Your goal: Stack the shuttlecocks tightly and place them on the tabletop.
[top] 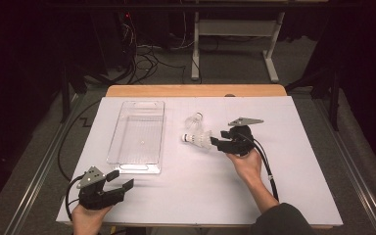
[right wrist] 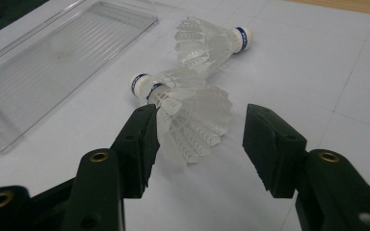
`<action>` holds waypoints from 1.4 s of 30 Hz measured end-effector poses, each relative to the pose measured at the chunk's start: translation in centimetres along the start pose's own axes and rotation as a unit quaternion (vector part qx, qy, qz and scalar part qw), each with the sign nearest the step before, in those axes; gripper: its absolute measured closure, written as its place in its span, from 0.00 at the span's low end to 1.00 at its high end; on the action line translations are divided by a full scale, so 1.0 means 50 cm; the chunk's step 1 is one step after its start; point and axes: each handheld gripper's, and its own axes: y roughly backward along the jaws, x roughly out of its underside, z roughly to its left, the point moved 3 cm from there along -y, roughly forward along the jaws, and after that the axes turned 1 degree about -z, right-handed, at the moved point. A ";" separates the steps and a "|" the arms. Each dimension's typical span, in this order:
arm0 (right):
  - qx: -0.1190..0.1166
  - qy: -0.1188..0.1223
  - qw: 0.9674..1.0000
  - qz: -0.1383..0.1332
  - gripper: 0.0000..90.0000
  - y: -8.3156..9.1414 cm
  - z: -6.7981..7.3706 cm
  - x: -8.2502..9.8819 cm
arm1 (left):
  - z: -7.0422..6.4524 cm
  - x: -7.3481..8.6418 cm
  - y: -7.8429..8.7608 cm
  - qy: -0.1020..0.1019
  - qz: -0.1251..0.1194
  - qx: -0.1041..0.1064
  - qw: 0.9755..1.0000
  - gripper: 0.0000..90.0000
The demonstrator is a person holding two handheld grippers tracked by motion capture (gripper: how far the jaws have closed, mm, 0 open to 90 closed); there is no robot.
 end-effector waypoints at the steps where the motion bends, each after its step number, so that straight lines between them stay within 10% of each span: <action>1: 0.001 0.000 1.000 -0.001 0.52 0.001 -0.001 -0.002 | 0.000 0.000 0.000 0.000 0.000 0.000 1.000 0.37; 42: 0.026 0.013 0.999 0.030 0.59 -0.074 -0.001 -0.106 | -0.002 0.001 0.002 -0.005 0.001 0.006 1.000 0.37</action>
